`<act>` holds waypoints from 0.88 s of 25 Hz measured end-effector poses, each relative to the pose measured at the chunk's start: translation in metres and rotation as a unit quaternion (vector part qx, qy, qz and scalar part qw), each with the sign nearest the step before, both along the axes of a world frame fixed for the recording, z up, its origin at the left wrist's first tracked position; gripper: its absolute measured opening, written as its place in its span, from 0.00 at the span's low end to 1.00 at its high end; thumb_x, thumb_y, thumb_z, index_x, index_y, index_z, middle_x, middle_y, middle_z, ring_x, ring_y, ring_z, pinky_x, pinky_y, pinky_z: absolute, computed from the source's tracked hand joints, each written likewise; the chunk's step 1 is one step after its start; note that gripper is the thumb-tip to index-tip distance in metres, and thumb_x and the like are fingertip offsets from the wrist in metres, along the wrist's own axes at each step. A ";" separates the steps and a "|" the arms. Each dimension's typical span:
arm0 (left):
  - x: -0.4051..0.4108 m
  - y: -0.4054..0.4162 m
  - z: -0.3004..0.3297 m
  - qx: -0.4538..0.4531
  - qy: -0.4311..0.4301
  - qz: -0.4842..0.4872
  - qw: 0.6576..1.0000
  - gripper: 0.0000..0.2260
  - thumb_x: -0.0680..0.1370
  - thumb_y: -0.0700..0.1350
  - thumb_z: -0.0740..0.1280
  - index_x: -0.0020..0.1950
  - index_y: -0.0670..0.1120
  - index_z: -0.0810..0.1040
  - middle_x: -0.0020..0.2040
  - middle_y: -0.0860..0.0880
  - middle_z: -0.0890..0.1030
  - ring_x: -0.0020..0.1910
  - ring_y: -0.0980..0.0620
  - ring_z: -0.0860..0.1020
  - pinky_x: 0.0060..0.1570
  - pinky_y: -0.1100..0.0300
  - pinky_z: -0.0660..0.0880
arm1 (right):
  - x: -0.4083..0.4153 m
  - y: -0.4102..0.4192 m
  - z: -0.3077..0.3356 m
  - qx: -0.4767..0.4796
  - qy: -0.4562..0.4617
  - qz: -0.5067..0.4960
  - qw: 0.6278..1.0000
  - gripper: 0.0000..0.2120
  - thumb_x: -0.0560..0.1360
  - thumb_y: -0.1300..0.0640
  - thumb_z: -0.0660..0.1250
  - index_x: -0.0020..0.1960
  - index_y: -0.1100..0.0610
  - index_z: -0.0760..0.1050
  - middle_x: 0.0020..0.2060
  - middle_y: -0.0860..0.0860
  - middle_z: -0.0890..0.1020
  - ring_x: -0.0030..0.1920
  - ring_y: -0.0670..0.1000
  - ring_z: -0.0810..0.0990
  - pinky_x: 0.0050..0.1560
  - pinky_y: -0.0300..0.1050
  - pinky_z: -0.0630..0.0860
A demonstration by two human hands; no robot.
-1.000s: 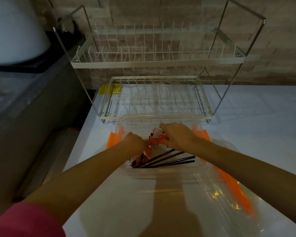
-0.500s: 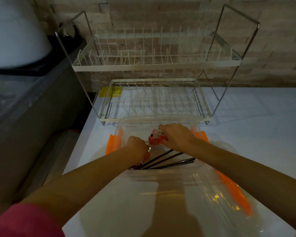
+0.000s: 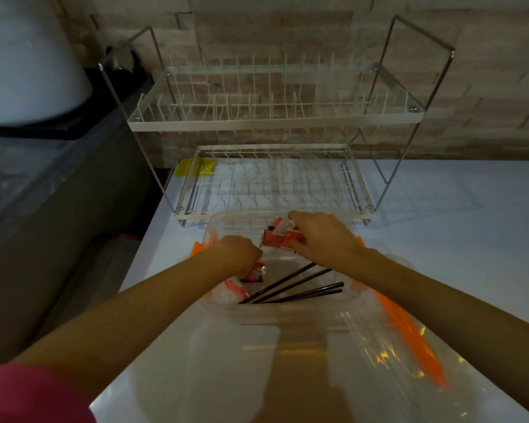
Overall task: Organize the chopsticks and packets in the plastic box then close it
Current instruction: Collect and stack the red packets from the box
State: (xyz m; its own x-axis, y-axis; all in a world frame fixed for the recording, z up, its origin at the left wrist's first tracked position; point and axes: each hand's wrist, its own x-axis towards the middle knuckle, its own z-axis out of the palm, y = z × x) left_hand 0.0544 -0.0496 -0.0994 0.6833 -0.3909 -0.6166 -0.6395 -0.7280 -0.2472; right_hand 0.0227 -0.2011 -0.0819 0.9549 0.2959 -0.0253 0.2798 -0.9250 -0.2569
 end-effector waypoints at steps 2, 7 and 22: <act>0.000 -0.001 0.000 0.003 0.021 -0.004 1.000 0.18 0.79 0.48 0.59 0.67 0.44 0.68 0.65 0.44 0.74 0.63 0.45 0.73 0.56 0.55 0.71 | 0.000 -0.005 0.004 0.027 -0.001 -0.008 1.000 0.16 0.75 0.54 0.63 0.58 0.61 0.70 0.52 0.58 0.81 0.51 0.59 0.80 0.48 0.50 0.74; 0.001 -0.001 0.002 0.046 0.104 -0.010 0.993 0.21 0.79 0.48 0.60 0.70 0.42 0.65 0.71 0.46 0.68 0.69 0.46 0.67 0.66 0.56 0.64 | 0.001 -0.011 0.008 0.069 0.005 -0.013 0.998 0.16 0.75 0.52 0.65 0.58 0.61 0.71 0.49 0.58 0.83 0.47 0.58 0.81 0.49 0.54 0.78; -0.003 -0.005 -0.005 0.172 0.136 0.034 0.975 0.31 0.73 0.51 0.67 0.73 0.45 0.60 0.72 0.44 0.65 0.69 0.43 0.66 0.67 0.53 0.65 | 0.000 -0.010 0.004 0.061 0.009 -0.018 0.998 0.15 0.75 0.53 0.64 0.58 0.61 0.70 0.50 0.59 0.82 0.49 0.59 0.81 0.49 0.52 0.77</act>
State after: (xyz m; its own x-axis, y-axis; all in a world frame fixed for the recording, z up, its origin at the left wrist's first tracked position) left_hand 0.0517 -0.0541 -0.1041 0.4926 -0.0891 -0.8657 -0.6693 -0.6746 -0.3114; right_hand 0.0230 -0.2115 -0.0776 0.9646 0.2636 -0.0095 0.2412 -0.8962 -0.3723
